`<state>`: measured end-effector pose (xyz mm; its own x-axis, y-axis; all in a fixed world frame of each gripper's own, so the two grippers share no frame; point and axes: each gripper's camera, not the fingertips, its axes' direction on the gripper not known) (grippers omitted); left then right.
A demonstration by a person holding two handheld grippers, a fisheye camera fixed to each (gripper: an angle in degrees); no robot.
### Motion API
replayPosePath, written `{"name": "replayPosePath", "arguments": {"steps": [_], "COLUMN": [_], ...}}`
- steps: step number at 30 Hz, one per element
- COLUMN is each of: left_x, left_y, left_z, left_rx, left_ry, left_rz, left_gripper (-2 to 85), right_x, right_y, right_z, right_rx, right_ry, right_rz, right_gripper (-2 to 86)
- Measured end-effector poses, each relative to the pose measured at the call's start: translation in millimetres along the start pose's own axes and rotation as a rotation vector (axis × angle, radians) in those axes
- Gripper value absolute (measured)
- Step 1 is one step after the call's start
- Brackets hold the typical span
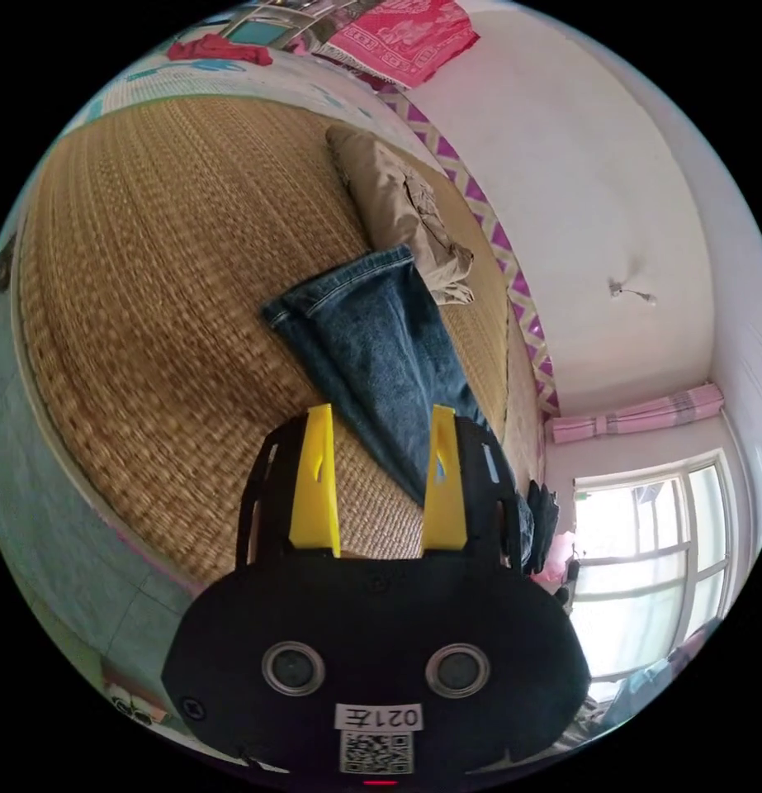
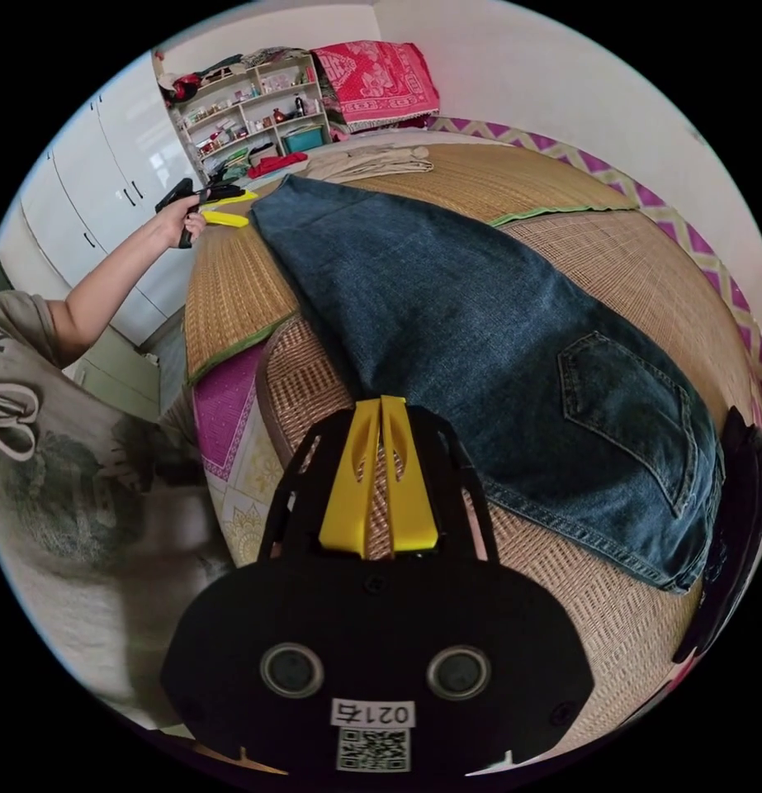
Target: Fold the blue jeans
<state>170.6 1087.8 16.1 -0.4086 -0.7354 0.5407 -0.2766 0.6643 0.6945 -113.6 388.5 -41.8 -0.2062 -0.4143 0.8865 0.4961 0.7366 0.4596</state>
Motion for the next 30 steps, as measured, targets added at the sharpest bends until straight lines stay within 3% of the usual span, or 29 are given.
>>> {"name": "replayPosePath", "arguments": {"steps": [6,9,13,18,20,23,28,30], "left_x": [-2,18,166,432,551,651,688,691], "left_y": [-15,-2,24,109,174,253,362,385], "left_z": [-20,-41,-90,-87,-49,42,245,262], "left_rx": [0.116,0.2,0.301,0.304,0.242,0.126,-0.187,-0.148], "left_ry": [0.1,0.242,0.235,0.154,0.088,-0.032,-0.326,-0.38], "left_rz": [-0.145,-0.145,0.123,0.637,0.863,1.025,1.191,1.221], "left_gripper": [6.4,1.0,-0.5,-0.5,-0.2,0.4,0.8,0.6], "right_x": [17,30,50,89,97,105,109,110], "right_y": [24,39,60,141,173,228,294,316], "right_z": [-5,-8,-20,-84,-99,-118,-128,-131], "right_rx": [0.029,0.049,0.105,0.433,0.471,0.516,0.509,0.493], "right_ry": [-0.04,-0.079,-0.143,-0.373,-0.366,-0.36,-0.359,-0.361], "right_rz": [0.037,0.067,0.102,0.252,0.309,0.388,0.463,0.487], "right_gripper": [-0.6,-0.6,-0.7,-0.7,-0.7,-0.6,-0.6,-0.6]}}
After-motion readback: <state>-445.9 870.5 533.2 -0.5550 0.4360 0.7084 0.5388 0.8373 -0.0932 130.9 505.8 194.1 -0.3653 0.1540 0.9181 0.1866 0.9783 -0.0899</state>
